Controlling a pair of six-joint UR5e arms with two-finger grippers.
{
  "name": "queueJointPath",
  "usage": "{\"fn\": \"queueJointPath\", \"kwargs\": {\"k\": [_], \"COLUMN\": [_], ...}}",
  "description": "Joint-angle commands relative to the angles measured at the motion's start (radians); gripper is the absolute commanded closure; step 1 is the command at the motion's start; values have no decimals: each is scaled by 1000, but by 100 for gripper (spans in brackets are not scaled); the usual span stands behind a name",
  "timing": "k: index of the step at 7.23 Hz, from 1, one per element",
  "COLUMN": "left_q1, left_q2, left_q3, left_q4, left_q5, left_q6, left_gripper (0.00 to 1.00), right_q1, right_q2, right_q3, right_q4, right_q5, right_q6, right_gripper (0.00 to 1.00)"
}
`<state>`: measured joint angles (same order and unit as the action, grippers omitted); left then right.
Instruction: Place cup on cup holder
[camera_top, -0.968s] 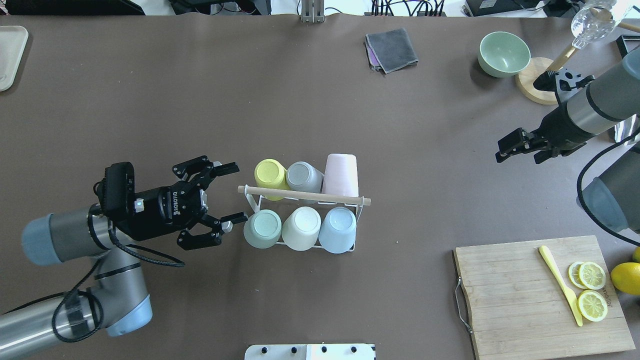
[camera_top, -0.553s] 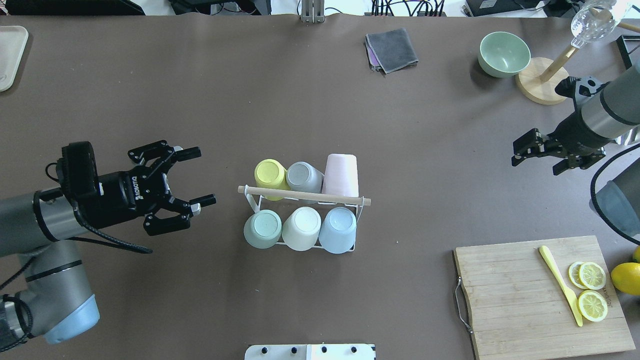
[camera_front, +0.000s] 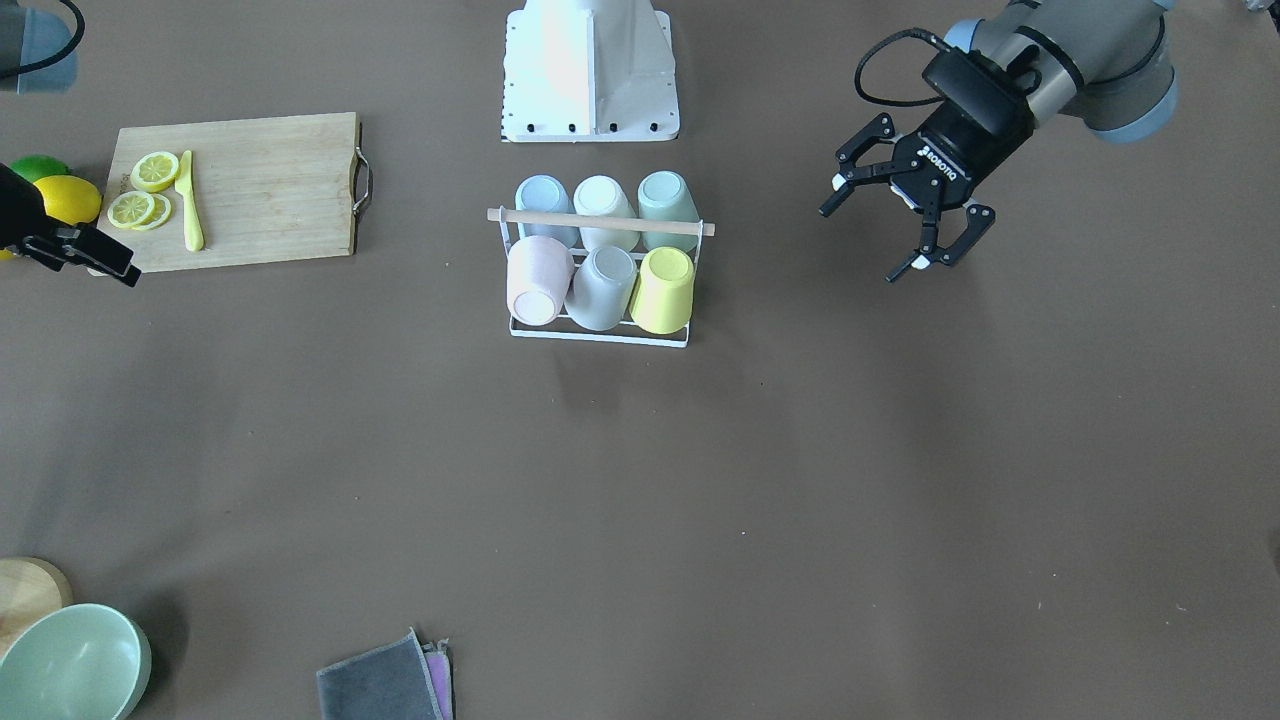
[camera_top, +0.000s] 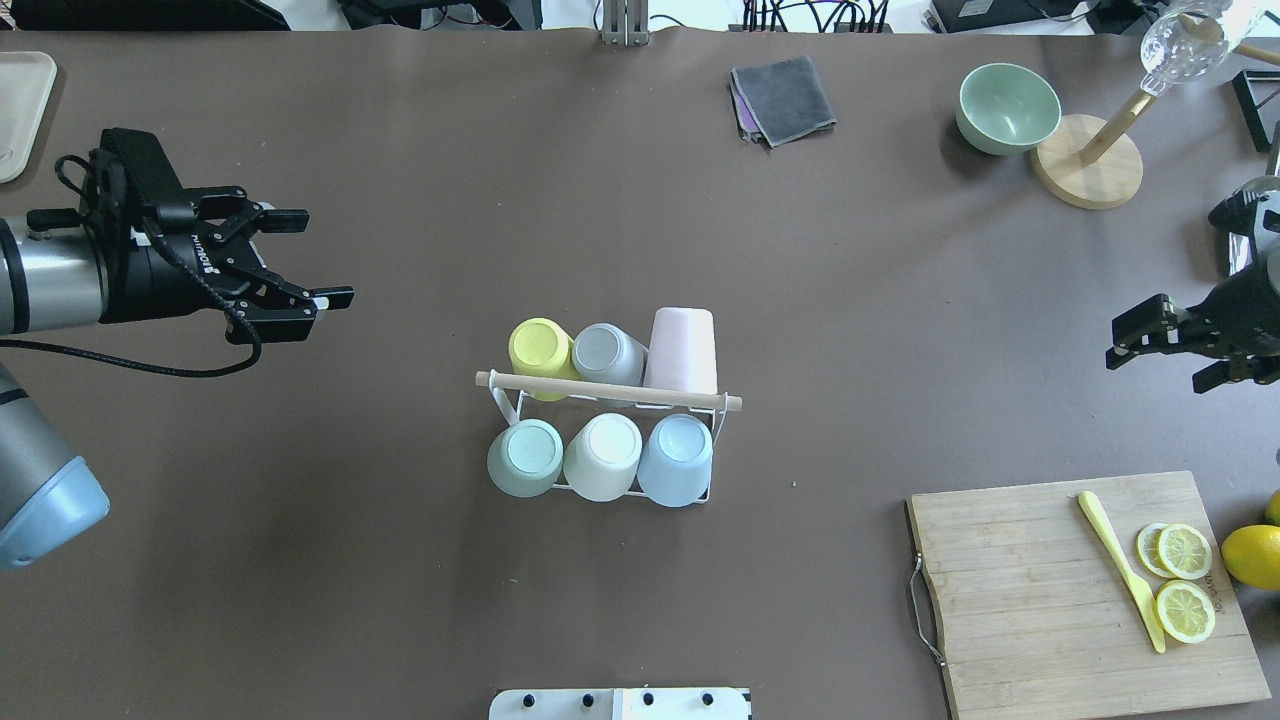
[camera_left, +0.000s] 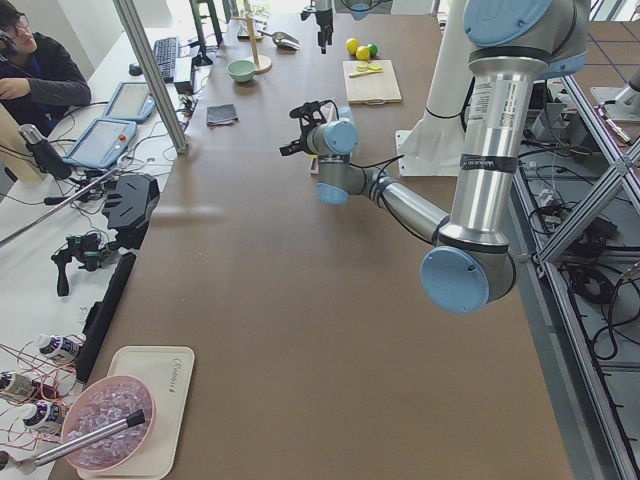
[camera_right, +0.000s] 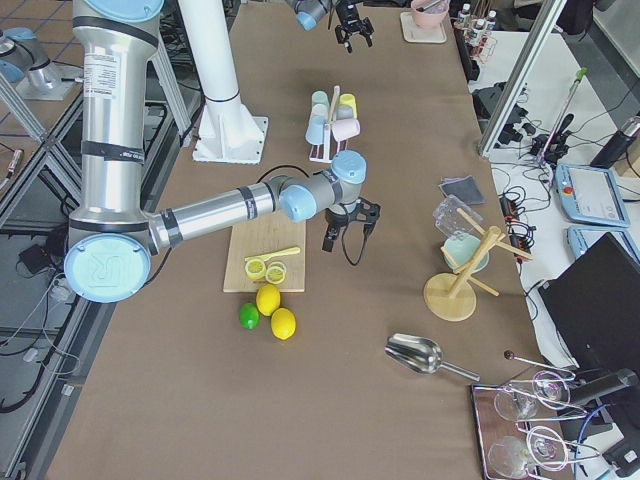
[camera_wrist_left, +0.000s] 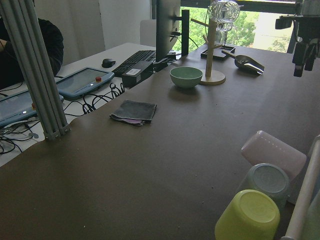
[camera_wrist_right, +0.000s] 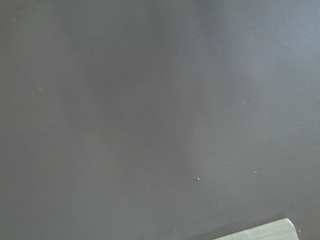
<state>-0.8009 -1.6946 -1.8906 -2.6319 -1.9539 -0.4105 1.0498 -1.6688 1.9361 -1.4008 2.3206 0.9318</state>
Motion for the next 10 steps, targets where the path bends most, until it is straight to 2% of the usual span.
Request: {"fn": "queueJointPath", "kwargs": {"k": [1,2,3,4,5,6,7,8,10], "left_q1": [-26,-37,-91,-124,-218,-362,-508,-626,-775], "left_q2": [-13,-28,-72,-85,-91,-73,-62,-51,19], "left_q3": [-2,-1,1,2,7,40,167,273,365], "left_q4": [285,485,658,791,910,982,986,977,992], "left_q5": [-138,-134,-138,-134,-135,-173,-367,-463,-464], "left_q6": [10,13,15,82,233,258,266,285,351], "left_gripper": [2,2,2,2,2,2,2,2,2], "right_q1": [9,22,30,29,29,35,38,42,108], "right_q2": [-23,-46,-46,-45,-45,-46,-46,-51,-69], "right_q3": [12,12,12,12,12,12,12,12,12], "right_q4": [3,3,3,3,3,3,3,3,-3], "right_q5": [-9,-4,-3,-3,-3,0,2,5,28], "right_q6": [-74,-170,-179,-180,-209,-253,-281,-307,-307], "right_gripper": [0,0,0,0,0,0,0,0,0]}}
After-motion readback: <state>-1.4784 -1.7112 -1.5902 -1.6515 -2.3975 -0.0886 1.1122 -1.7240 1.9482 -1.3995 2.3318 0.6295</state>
